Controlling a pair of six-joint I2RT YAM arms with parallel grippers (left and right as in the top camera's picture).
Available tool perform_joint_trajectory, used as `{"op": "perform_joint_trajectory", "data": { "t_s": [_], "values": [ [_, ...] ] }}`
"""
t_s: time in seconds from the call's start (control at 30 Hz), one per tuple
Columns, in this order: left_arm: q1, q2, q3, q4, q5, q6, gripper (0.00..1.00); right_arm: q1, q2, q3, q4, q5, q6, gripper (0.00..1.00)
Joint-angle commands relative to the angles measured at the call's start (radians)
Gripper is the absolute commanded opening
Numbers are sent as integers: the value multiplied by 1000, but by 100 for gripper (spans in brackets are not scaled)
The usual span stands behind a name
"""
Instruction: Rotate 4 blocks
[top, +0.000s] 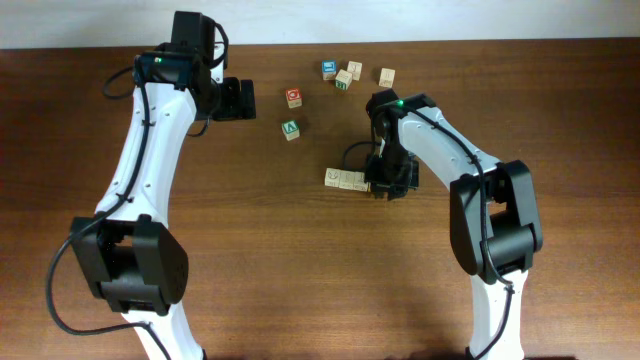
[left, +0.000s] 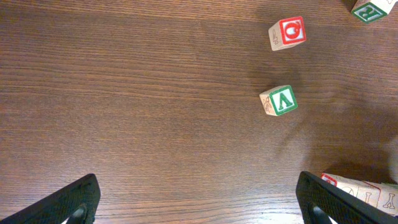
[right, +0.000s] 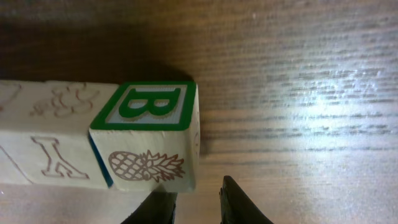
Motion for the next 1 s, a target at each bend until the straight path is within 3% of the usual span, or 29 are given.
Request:
{"op": "perform_joint_trajectory", "data": {
  "t_s": [0.0, 0.27, 0.47, 0.97],
  "values": [
    [-4, 7, 21, 2, 11, 13, 99, 7, 1, -8, 11, 31, 13, 25],
    [-4, 7, 21, 2, 11, 13, 99, -14, -66, 101, -114, -64, -98, 25],
    [-4, 7, 21, 2, 11, 13, 99, -14, -25, 94, 150, 118, -98, 25],
    [-4, 7, 21, 1, 11, 13, 99, -13, 6, 31, 171, 124, -126, 25]
  ]
}}
